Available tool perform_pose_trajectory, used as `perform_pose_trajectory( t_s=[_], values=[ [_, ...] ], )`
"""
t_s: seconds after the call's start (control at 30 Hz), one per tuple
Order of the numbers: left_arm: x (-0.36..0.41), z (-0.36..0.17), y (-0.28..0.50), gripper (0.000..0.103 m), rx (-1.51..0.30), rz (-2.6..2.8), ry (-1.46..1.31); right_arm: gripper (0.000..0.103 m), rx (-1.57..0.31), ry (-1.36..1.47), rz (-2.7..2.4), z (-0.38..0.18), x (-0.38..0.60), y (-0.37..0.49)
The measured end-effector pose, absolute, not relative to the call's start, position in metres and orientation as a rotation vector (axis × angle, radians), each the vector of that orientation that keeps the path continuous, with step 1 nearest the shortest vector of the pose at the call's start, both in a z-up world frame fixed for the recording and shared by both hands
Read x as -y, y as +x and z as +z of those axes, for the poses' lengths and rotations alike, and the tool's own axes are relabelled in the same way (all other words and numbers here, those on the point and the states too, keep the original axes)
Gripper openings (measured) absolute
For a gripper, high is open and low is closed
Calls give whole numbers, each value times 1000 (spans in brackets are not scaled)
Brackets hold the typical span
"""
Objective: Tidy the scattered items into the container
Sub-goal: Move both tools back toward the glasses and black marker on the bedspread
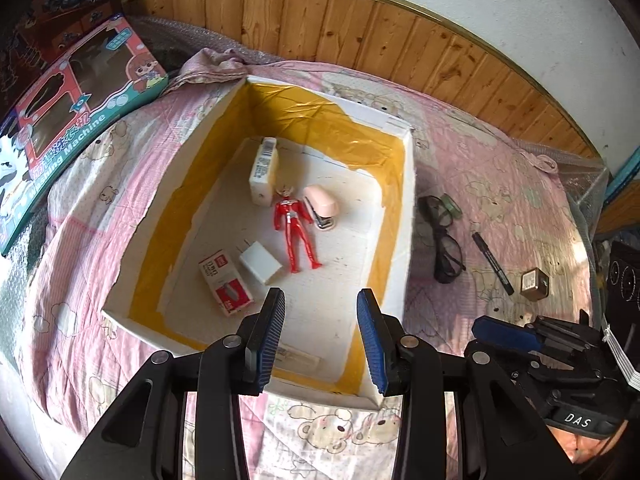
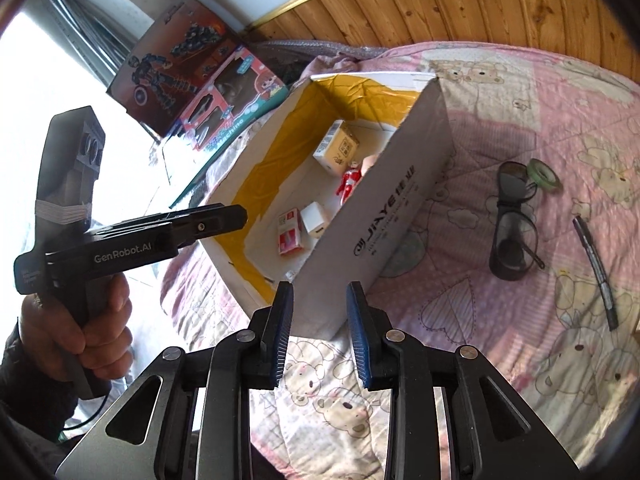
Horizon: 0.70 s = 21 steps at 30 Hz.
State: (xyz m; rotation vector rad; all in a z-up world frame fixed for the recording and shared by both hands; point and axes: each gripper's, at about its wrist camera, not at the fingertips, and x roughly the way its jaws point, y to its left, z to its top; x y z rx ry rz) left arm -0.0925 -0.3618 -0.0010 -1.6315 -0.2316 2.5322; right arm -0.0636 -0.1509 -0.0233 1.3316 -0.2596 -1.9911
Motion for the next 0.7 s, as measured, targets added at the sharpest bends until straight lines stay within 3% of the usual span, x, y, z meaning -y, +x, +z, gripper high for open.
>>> perform_pose_trajectory(
  t_s=[0.7],
  values=[
    [224,-12,-130,42,15,2316,-1597,31,572,1395,-2256,-40,0,-56]
  ],
)
